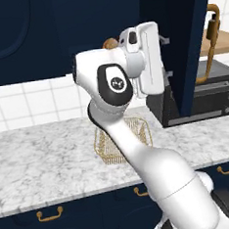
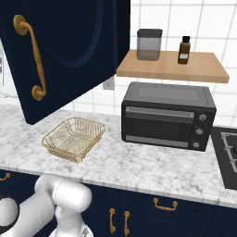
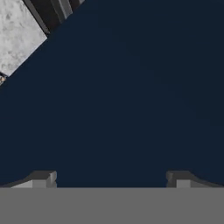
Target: Open the cabinet, pick up the bread from the cabinet and place it in the basket. Then move the basket to the dining counter.
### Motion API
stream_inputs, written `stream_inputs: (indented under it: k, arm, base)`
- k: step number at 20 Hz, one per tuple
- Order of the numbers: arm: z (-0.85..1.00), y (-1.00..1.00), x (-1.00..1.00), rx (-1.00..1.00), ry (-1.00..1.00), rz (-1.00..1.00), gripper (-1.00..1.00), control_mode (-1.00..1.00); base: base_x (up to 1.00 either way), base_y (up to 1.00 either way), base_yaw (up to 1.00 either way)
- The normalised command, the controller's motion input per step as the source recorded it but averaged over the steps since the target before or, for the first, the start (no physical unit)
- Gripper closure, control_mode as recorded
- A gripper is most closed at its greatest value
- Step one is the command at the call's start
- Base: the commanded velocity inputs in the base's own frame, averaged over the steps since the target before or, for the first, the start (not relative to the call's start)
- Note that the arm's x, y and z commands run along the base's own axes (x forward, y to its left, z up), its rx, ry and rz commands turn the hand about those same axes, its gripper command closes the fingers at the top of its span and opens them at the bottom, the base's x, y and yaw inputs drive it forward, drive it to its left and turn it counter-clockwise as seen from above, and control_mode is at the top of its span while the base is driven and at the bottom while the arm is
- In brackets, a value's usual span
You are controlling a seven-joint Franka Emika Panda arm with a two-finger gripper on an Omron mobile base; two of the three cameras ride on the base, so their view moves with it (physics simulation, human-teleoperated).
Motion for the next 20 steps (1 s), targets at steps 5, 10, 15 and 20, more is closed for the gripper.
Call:
stream_inputs:
  k: [5, 10, 15, 20]
  arm:
    - [0.00, -1.00, -0.27, 0.16, -0.02, 0.00, -1.00, -1.00]
    - [0.00, -1.00, -0.05, 0.23, 0.00, 0.02, -1.00, -1.00]
    - [0.00, -0.68, 0.01, 0.13, 0.00, 0.04, -1.00, -1.00]
    - [0.00, 0.23, 0.00, 0.00, 0.00, 0.00, -1.00, -1.00]
  base:
    - [0.00, 0.00, 0.00]
    - [0.00, 0.00, 0.00]
    - [0.00, 0.00, 0.00]
    - [0.00, 0.00, 0.00]
